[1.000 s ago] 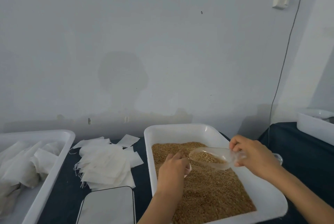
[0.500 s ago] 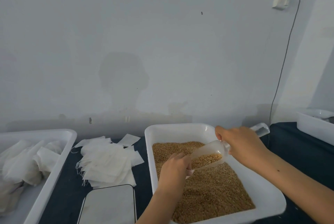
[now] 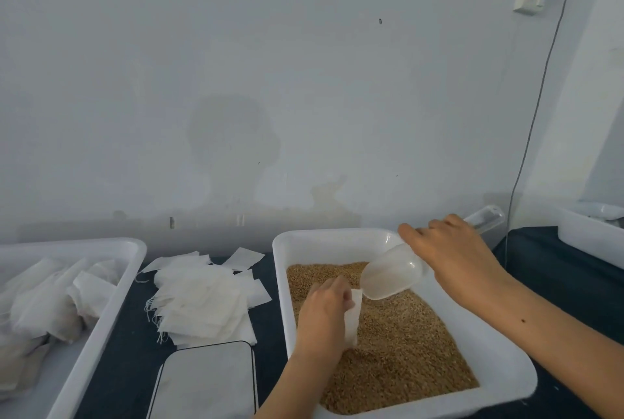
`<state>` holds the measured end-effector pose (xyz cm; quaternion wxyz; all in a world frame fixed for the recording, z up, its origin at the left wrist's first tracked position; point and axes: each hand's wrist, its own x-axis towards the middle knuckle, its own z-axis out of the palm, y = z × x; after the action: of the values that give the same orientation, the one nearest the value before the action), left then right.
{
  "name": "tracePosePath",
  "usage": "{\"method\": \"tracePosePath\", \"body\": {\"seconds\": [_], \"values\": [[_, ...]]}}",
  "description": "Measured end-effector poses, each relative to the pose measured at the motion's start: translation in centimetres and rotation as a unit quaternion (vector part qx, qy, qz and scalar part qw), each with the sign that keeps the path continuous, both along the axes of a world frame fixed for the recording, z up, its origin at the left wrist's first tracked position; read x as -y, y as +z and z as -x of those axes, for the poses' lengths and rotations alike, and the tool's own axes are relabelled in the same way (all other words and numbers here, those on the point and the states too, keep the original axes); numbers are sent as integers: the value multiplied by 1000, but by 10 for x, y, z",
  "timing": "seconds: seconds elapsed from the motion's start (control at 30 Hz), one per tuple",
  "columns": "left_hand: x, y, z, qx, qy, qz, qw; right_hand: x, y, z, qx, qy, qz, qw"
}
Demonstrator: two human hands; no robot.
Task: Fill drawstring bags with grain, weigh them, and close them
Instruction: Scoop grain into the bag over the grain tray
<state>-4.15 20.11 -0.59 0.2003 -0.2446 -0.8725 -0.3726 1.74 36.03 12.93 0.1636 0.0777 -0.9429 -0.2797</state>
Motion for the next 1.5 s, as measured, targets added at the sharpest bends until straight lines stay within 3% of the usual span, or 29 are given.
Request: {"method": "tracePosePath", "body": {"seconds": [0.1, 0.2, 0.33, 0.67, 0.9, 1.03, 1.13, 1.3, 1.5], "values": [[6, 7, 2, 108, 19, -172, 979, -14, -9, 1, 7, -48, 43, 998], [13, 11, 5, 203, 3, -346, 916, -19, -28, 2, 52, -44, 86, 994], [15, 12, 4, 216, 7, -392, 895, -14, -62, 7, 79, -24, 130, 988], [13, 10, 7, 191, 20, -365, 911, -6, -113, 22, 105, -13, 269, 957], [9, 6, 7, 117, 46, -202, 971, -31, -81, 4, 141, -76, 388, 908], [5, 7, 3, 105, 7, -138, 985, -36, -49, 0, 101, -82, 404, 906], [3, 7, 1, 104, -23, -100, 989, -30, -33, 3, 61, -63, 379, 921], [3, 7, -1, 76, -36, -78, 993, -15, -30, 9, 6, -49, 230, 972], [3, 4, 0, 74, -23, -66, 995, -8, -28, 13, -33, -41, 151, 987]]}}
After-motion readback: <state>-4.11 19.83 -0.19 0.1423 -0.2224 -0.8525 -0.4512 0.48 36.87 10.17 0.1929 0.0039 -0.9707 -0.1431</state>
